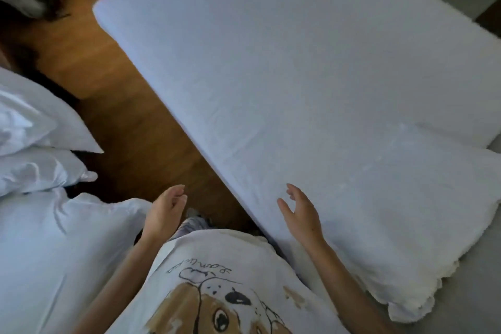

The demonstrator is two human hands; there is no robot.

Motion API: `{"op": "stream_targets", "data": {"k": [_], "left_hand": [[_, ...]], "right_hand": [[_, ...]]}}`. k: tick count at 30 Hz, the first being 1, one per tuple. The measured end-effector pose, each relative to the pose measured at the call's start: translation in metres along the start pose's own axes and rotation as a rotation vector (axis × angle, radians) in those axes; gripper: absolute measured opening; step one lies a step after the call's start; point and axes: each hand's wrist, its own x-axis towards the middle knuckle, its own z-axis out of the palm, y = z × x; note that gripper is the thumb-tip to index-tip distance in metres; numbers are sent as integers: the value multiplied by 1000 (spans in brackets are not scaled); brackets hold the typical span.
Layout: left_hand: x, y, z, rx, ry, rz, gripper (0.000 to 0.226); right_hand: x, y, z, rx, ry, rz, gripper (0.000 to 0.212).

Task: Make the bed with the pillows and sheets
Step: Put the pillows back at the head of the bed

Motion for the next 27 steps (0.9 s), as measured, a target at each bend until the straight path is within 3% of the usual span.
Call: {"op": "stream_targets", "data": {"k": [10,18,23,27], "left_hand": [[1,-102,-87,-379,260,-223,32],[26,-200,-183,-453,473,-344,31],[9,-277,-210,-521,693,-617,36],[-20,-333,-202,-569,800,-932,52]], "right_hand": [[69,-174,104,-253,-308,-330,51],[72,-312,245,-369,-519,-525,50],[60,-374,325,-550,-779,-672,54],[57,-397,400,-684,-972,-663,67]]}}
